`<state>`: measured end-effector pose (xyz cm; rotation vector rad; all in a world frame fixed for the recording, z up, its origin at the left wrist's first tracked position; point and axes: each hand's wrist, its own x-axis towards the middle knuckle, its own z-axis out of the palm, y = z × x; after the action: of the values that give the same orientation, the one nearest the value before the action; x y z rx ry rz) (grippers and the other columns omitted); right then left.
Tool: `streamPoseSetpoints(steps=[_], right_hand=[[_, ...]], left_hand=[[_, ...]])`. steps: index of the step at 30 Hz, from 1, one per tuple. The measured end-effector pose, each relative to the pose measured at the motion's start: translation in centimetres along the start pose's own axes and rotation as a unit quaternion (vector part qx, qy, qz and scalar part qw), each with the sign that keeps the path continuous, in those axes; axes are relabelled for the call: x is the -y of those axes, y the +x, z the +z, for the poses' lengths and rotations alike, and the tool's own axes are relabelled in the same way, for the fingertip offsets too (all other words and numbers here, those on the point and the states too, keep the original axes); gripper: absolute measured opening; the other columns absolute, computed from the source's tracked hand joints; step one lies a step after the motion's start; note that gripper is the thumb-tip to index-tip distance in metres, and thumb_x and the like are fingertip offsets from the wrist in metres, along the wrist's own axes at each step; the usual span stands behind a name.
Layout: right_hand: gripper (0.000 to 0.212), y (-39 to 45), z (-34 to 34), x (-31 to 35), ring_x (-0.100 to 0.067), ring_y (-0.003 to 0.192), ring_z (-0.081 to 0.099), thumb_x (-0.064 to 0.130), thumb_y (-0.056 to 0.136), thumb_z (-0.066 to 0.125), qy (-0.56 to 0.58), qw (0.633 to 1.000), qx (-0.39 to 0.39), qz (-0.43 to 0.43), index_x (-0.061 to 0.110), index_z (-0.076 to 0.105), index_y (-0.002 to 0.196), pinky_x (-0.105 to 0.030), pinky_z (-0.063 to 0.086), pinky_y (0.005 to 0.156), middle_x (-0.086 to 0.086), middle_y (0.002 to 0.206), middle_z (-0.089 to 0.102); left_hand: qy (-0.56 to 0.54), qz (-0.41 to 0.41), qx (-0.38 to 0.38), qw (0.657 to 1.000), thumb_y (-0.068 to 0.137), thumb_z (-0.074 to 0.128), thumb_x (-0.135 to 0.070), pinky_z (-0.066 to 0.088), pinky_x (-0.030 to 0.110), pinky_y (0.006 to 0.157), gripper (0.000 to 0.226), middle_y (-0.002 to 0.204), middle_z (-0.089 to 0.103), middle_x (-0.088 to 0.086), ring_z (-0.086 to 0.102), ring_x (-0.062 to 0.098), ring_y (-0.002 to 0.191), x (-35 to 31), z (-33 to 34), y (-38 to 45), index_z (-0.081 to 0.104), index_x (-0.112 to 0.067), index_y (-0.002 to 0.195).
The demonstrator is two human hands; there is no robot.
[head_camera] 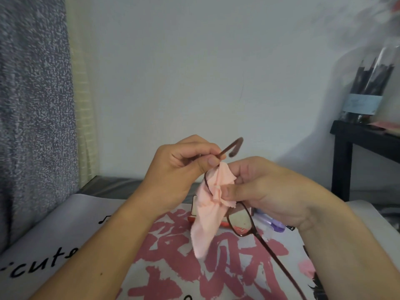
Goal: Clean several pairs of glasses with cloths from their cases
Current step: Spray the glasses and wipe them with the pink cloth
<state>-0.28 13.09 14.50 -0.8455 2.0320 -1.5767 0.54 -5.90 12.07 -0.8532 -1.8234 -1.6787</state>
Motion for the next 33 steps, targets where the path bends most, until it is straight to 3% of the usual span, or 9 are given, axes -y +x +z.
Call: streamPoseSetpoints(steps=[2,6,10,14,18,21,24,29,33], right_hand=[[0.03,0.1,0.0,-0.2,-0.04,0.103,0.067,-0.002,0.087,0.062,0.048,0.998,0.027,-0.009,-0.009,0.066,0.115,-0.055,0.048,0.101,-0.029,0.112,0.069],[0.032,0.4,0.2,-0.4,-0.034,0.1,0.066,-0.008,0.083,0.059,0.082,0.995,0.047,-0.016,-0.009,0.066,0.115,-0.043,0.053,0.092,-0.027,0.107,0.067],[0.024,0.6,0.9,-0.6,-0.03,0.093,0.073,-0.016,0.09,0.06,0.047,0.998,-0.022,-0.026,-0.007,0.068,0.111,-0.036,0.058,0.079,-0.023,0.102,0.074],[0.017,1.2,1.9,-0.6,-0.026,0.087,0.073,-0.005,0.088,0.069,0.052,0.997,-0.059,-0.026,-0.005,0.07,0.104,-0.032,0.057,0.074,-0.018,0.096,0.075],[0.019,1.2,1.9,-0.4,-0.027,0.086,0.071,0.014,0.088,0.07,0.073,0.995,-0.056,-0.04,-0.002,0.072,0.097,-0.042,0.056,0.087,-0.016,0.09,0.073],[0.027,1.1,2.1,-0.4,-0.022,0.083,0.07,0.026,0.085,0.067,0.08,0.994,-0.056,-0.047,0.001,0.075,0.093,-0.033,0.055,0.083,-0.014,0.088,0.074],[0.032,1.2,2.0,-0.6,-0.025,0.092,0.07,0.033,0.092,0.061,0.082,0.994,-0.059,-0.042,0.005,0.076,0.098,-0.043,0.052,0.097,-0.015,0.096,0.075],[0.038,0.6,0.4,-1.0,-0.034,0.111,0.061,0.012,0.095,0.057,0.088,0.995,0.026,-0.031,-0.014,0.06,0.122,-0.05,0.044,0.109,-0.036,0.12,0.063],[0.037,0.6,-0.2,-1.3,-0.035,0.111,0.061,0.0,0.092,0.056,0.099,0.991,0.088,-0.006,-0.015,0.057,0.126,-0.049,0.045,0.108,-0.024,0.117,0.065]], left_hand=[[-0.008,-0.008,-0.003,1.0,0.081,0.069,-0.012,0.05,0.016,0.079,0.011,0.085,0.071,-0.008,0.067,0.005,0.084,0.0,-0.1,0.0,0.074,-0.014,0.091],[0.004,-0.013,0.012,1.0,0.082,0.067,-0.012,0.05,0.016,0.077,0.014,0.084,0.071,-0.005,0.067,0.006,0.082,0.0,-0.2,0.0,0.074,-0.014,0.094],[-0.004,-0.015,0.018,1.0,0.083,0.068,-0.013,0.05,0.016,0.077,0.013,0.082,0.067,-0.007,0.065,0.004,0.081,-0.1,-0.4,0.0,0.075,-0.013,0.093],[-0.004,-0.022,0.031,0.999,0.083,0.077,-0.016,0.048,0.02,0.072,0.012,0.079,0.062,-0.007,0.06,0.011,0.076,0.2,-0.7,0.2,0.077,-0.011,0.094],[-0.03,-0.028,0.027,0.999,0.084,0.076,-0.011,0.05,0.02,0.074,0.006,0.08,0.066,-0.006,0.064,0.011,0.079,0.1,-0.5,0.2,0.077,-0.013,0.089],[-0.05,-0.03,0.028,0.998,0.084,0.07,-0.009,0.05,0.017,0.074,0.009,0.078,0.067,-0.009,0.065,0.007,0.076,0.1,-0.8,0.2,0.074,-0.008,0.092],[-0.07,-0.045,0.011,0.996,0.083,0.069,-0.008,0.051,0.018,0.074,0.009,0.08,0.069,-0.007,0.066,0.009,0.078,0.3,-1.1,0.2,0.074,-0.008,0.09],[-0.044,-0.034,0.009,0.998,0.086,0.067,-0.005,0.05,0.017,0.076,0.009,0.082,0.069,-0.008,0.065,0.008,0.079,0.5,-1.1,0.2,0.073,-0.009,0.091],[-0.044,-0.033,0.02,0.998,0.086,0.067,-0.005,0.049,0.015,0.076,0.012,0.081,0.07,-0.01,0.065,0.005,0.08,0.5,-0.8,0.1,0.071,-0.01,0.096]])
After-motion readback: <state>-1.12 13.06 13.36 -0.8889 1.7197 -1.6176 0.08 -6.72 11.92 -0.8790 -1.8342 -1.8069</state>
